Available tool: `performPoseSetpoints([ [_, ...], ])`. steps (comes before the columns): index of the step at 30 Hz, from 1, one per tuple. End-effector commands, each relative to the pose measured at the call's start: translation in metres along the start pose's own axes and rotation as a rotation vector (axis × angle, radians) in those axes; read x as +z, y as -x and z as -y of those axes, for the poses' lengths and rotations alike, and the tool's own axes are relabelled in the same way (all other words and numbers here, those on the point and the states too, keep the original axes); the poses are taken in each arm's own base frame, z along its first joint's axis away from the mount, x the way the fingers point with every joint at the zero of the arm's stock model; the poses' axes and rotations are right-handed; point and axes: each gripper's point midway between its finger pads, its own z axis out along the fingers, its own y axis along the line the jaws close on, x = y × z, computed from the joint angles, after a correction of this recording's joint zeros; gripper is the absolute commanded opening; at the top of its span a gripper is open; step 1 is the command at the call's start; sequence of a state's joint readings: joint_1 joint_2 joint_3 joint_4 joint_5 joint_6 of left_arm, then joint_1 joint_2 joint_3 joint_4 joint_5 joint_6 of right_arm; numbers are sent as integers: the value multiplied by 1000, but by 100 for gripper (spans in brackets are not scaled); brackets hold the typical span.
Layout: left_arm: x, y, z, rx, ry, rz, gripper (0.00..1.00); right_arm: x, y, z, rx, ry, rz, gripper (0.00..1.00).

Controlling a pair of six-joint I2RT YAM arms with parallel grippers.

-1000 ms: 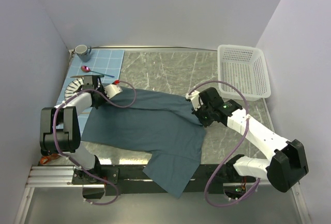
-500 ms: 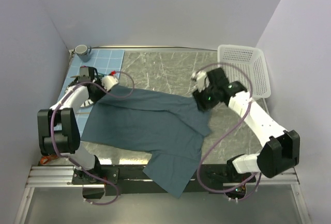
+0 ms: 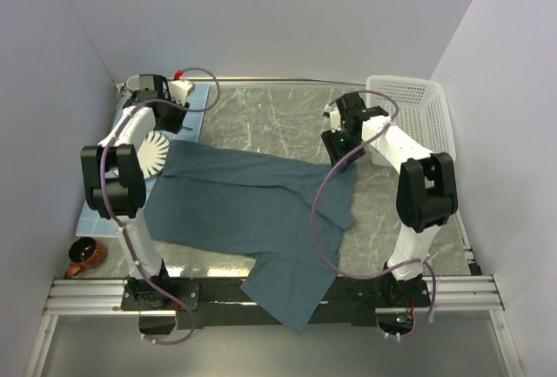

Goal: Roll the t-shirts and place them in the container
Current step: Fold the T-shirt at the center of the board.

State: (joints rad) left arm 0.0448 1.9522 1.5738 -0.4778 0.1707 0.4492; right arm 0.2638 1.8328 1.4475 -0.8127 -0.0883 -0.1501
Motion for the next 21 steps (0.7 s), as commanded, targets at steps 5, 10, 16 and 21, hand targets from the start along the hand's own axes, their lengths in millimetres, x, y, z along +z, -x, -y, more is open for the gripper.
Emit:
performPoseSetpoints([
  [5,23,8,-3,-65,17,-28,47,-10,19,39,93,-105,34,60],
  [10,34,2,-5,-21,-11,-95,49,-5,15,41,98,-106,4,61],
  [16,48,-24,-1,61,-57,-190,49,6,7,42,110,-105,-42,62],
  [21,52,-36,-5,161,-94,-242,51,10,5,38,120,-84,-55,62],
])
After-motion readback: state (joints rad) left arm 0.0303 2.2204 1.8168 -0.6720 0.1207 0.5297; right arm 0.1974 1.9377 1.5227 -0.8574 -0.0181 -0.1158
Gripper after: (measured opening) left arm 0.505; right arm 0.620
